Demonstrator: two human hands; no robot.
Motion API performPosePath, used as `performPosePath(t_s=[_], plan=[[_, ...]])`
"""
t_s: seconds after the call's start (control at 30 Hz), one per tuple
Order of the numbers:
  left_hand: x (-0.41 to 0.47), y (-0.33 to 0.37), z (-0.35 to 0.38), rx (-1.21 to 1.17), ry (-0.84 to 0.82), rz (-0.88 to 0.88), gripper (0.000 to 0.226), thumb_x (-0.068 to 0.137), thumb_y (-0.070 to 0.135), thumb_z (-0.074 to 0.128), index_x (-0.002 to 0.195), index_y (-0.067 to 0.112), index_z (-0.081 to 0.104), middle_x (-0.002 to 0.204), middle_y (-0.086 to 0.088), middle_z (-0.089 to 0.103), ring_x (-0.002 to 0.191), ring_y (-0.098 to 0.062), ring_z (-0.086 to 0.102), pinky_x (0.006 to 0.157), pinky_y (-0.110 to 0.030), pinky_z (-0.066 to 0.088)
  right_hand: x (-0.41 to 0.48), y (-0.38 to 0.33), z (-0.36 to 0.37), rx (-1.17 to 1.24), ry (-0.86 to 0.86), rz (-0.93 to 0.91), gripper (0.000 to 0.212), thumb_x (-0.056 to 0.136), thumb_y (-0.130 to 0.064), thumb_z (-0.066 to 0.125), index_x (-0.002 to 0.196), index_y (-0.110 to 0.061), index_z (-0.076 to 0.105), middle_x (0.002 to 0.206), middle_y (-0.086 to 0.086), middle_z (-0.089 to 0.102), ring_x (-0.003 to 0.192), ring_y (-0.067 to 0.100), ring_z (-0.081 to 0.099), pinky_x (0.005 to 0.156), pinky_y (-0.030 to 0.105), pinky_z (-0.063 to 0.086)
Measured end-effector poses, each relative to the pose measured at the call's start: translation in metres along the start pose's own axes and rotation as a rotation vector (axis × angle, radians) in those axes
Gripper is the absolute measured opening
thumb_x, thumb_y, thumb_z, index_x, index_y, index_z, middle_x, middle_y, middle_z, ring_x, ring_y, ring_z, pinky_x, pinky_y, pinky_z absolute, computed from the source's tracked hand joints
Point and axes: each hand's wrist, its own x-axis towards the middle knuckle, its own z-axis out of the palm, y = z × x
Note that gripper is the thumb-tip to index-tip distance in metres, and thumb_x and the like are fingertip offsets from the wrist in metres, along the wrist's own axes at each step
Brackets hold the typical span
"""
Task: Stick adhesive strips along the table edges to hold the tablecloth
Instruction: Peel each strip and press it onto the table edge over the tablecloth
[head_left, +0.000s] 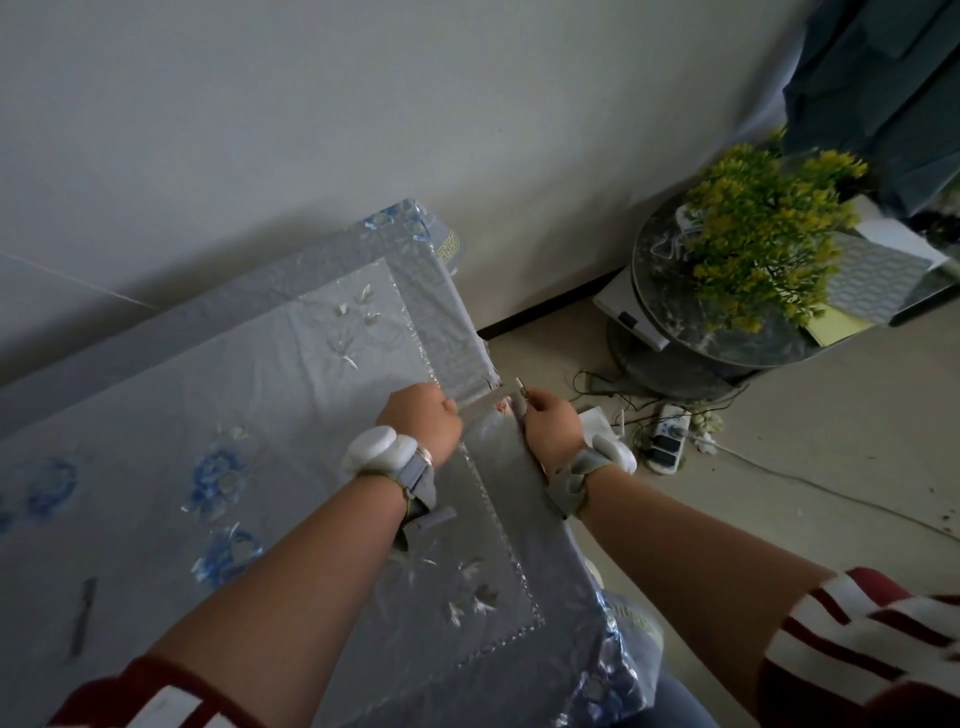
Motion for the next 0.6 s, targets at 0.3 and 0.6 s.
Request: performPosePath(t_s=[0.3,0.6], plan=[[-0.023,-0.058,0.05,0.271,0.311,0.159,0.049,0.089,0.043,0.033,0.137,0.033,0.036,0.147,-0.008,0.04,0.133,-0.036,0.039,0.096,-0.063,0.035,-0.036,0.011,0.01,-0.18,0.263,-0.39,0.062,0.087,-0.045,0.053,0.141,-0.021,0.033,0.147,-0.002,0.037,0.135,0.016,0.032,0.113,0.037,0.029],[-0.019,-0.062,0.055,0.258,0.296,0.155,0.054,0.088,0.045,0.027,0.141,0.036,0.027,0.15,-0.005,0.034,0.137,-0.033,0.033,0.1,-0.064,0.031,-0.027,0.008,0.01,-0.367,0.175,-0.308,0.063,0.086,-0.056,0.049,0.139,-0.025,0.035,0.142,-0.003,0.043,0.13,0.018,0.035,0.109,0.037,0.032]])
